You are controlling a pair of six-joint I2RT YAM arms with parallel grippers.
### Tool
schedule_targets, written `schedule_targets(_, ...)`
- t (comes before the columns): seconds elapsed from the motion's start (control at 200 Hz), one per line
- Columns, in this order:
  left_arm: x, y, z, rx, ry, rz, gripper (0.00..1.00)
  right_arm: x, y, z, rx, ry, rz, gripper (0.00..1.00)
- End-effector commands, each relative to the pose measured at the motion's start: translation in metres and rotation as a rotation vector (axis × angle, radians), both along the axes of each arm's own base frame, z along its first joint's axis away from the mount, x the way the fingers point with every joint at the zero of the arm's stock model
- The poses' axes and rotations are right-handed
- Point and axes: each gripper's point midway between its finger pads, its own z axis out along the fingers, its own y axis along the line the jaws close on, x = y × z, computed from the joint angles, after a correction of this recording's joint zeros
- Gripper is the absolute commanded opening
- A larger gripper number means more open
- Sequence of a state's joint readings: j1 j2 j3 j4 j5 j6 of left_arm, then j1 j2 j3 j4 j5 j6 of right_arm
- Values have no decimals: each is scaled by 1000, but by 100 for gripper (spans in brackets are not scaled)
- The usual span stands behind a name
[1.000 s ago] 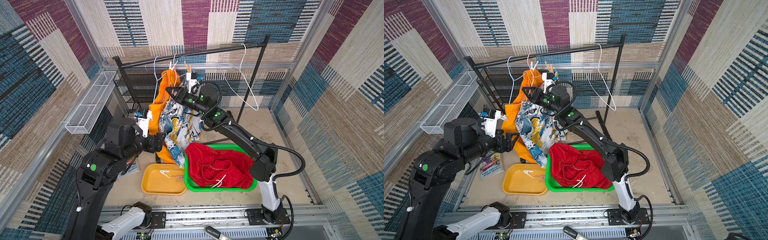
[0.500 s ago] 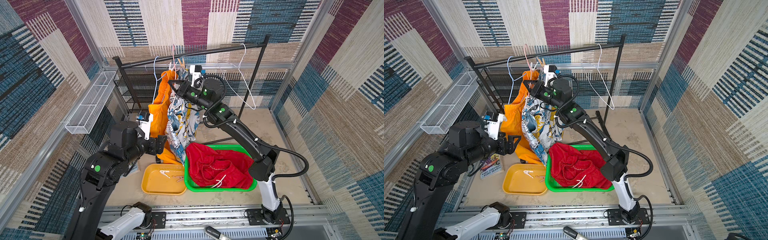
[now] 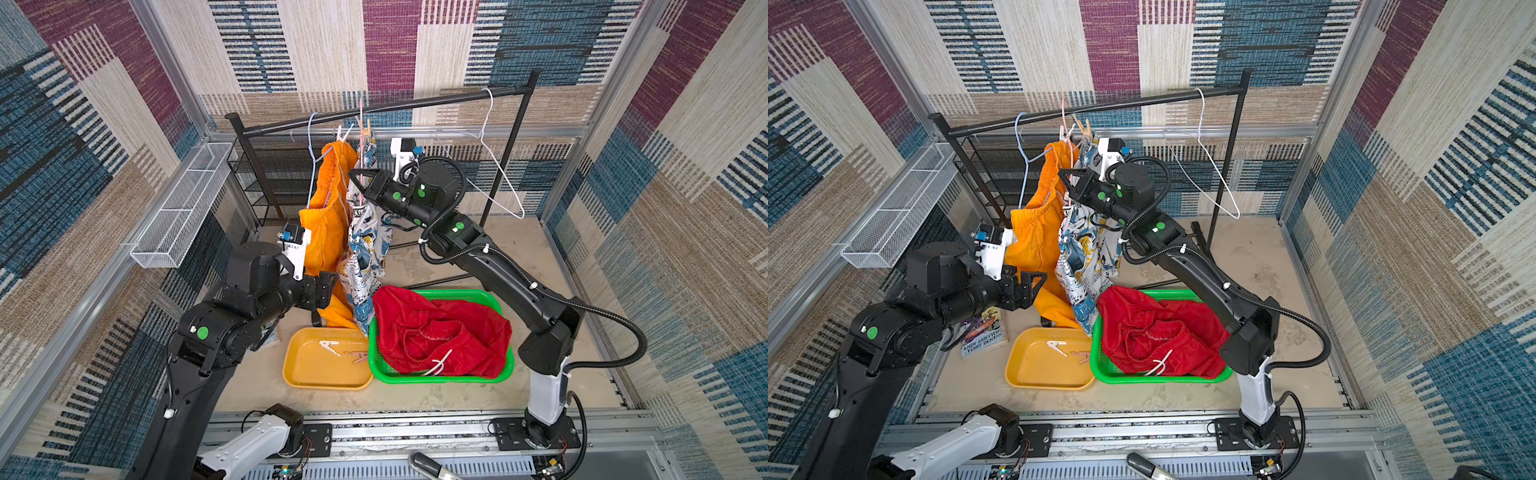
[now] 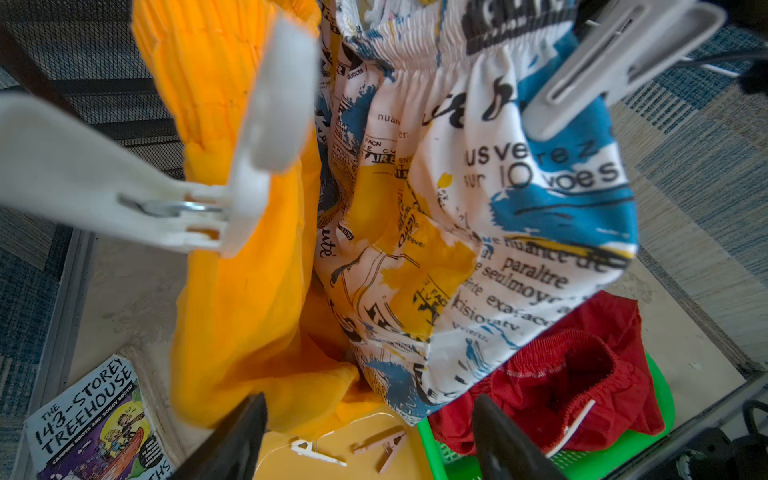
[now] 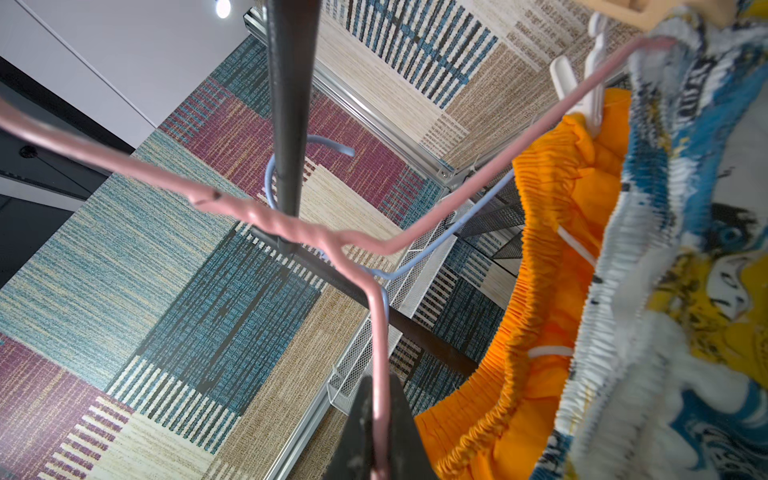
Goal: Remove the clothespins securing shorts to the hanger
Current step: Pick up the hanger from the clothesline.
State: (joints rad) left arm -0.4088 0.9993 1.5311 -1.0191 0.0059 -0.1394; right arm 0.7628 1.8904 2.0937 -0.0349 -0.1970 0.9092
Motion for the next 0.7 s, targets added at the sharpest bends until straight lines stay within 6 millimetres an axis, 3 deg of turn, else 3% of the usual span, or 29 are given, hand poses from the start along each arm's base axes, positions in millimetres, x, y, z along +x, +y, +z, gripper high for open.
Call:
schedule_targets(0.0, 6, -5, 7, -42, -25, 2, 82, -15, -24, 39, 84, -115, -50, 10)
schedule_targets(0.311, 14, -13, -2, -54, -9, -11, 81, -44, -72, 39, 115, -118, -136, 9)
schedule_targets(0.566, 19, -19, -7, -69, -1, -28, 81, -75, -123, 67, 192, -165, -222, 6)
schedule_targets(0.586, 20, -20, -6, -72, -2, -31, 81, -74, -124, 60, 183, -153, -229, 6)
schedule_targets(0.696, 23, -25, -11, -81, 13, -42, 81, -82, -136, 67, 205, -160, -250, 5)
